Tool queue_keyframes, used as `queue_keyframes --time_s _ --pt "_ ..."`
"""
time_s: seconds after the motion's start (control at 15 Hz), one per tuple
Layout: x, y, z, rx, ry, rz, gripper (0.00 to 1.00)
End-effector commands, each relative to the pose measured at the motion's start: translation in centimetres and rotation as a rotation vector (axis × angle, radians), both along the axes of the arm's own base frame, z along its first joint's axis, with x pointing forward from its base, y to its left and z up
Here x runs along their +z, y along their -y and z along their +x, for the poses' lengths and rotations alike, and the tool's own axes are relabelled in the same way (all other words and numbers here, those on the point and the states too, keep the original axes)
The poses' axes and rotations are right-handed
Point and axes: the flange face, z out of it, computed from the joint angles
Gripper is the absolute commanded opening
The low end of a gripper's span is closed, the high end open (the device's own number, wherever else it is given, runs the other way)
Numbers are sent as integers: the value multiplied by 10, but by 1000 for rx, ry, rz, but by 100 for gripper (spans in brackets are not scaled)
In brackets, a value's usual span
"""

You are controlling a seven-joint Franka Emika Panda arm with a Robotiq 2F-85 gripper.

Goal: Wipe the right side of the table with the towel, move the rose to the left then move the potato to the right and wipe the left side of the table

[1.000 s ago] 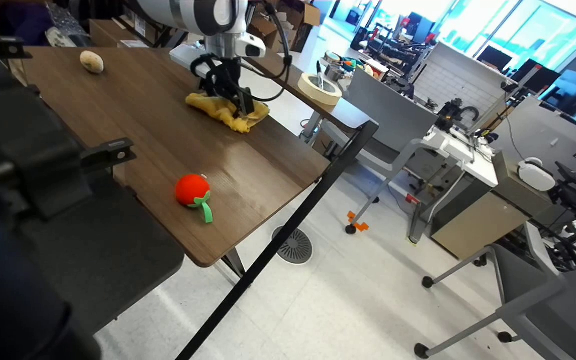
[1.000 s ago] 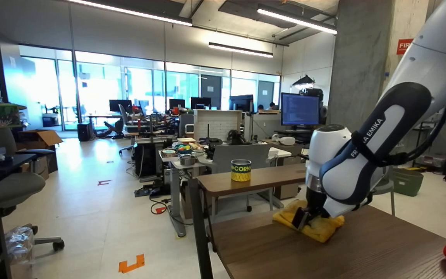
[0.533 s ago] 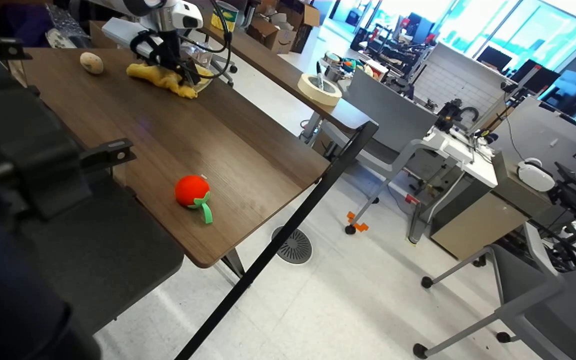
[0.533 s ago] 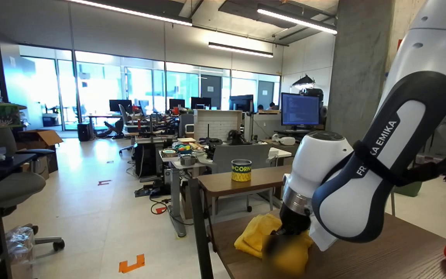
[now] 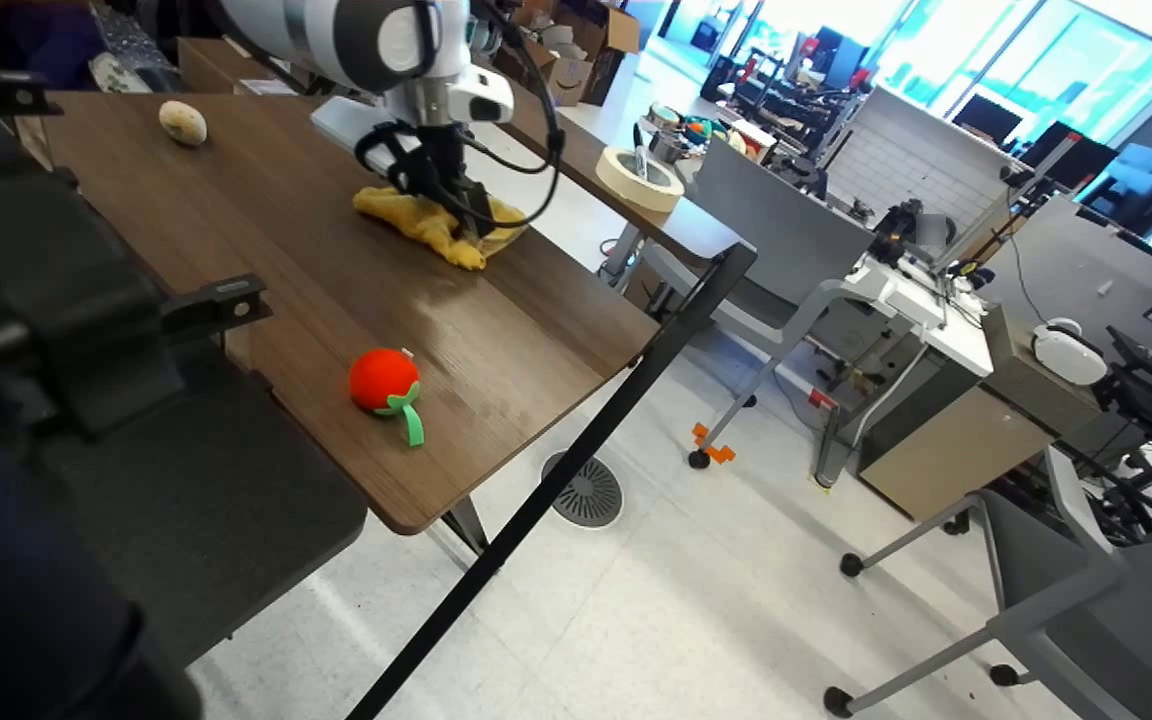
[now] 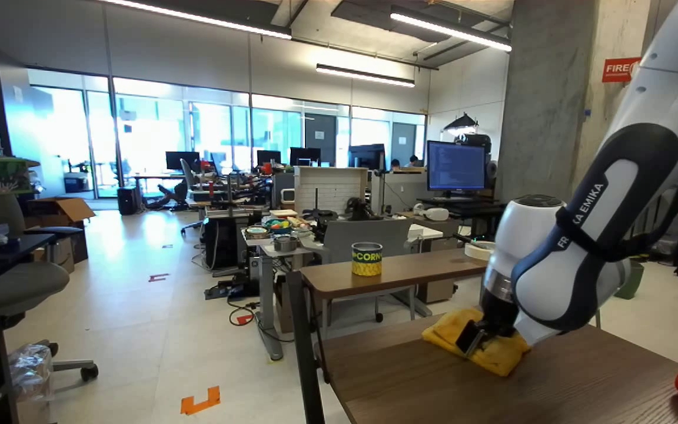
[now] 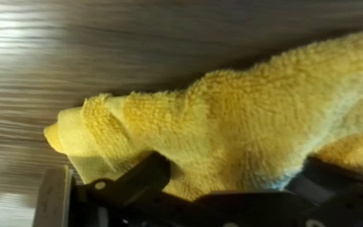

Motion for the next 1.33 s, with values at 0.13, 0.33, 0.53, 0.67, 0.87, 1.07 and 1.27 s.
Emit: queue_keyframes --time_s 0.13,0.33,0.53,0.67,0.87,1.07,1.27 --pt "-23 150 -11 -289 -93 -45 100" --pt "-22 151 -13 -275 -144 -29 100" --pt "-20 97 -10 -153 -145 13 100" --pt "-21 47 -10 -52 -154 49 100" --pt "-23 -30 -15 96 -161 95 100" --pt "-23 -107 -35 255 -165 109 100" --pt "-18 -157 -56 382 -174 127 100"
